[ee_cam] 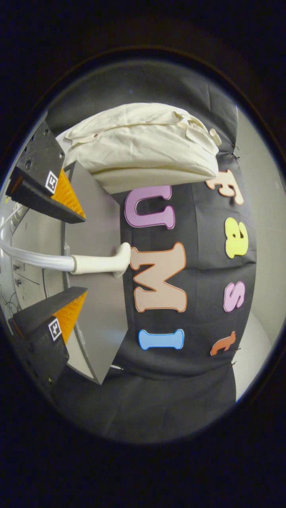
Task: Iron the clothes twice with a garment steamer, once on the left side and once on the right side.
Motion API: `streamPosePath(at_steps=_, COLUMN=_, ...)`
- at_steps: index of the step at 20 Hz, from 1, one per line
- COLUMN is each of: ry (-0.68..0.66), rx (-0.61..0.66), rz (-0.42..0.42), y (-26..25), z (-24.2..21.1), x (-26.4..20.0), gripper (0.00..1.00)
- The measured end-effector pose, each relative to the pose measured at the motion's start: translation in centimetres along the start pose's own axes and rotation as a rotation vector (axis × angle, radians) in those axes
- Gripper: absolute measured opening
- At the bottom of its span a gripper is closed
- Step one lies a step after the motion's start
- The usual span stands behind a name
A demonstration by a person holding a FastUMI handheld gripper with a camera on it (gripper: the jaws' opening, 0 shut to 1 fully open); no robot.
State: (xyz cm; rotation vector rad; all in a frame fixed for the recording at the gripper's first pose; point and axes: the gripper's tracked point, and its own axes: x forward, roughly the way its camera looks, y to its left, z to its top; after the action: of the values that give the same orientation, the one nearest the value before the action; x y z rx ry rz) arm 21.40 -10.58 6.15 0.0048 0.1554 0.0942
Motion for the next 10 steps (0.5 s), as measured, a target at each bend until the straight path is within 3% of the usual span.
streamPosePath(at_steps=5, ry=0.09, rx=-0.018, rz=-0.001, y=-1.7, z=1.6, x=5.9, gripper=0.97)
streamPosePath(at_steps=10, ry=0.227, rx=0.065, rz=0.037, y=-1.6, z=3.1, x=11.4, gripper=0.97)
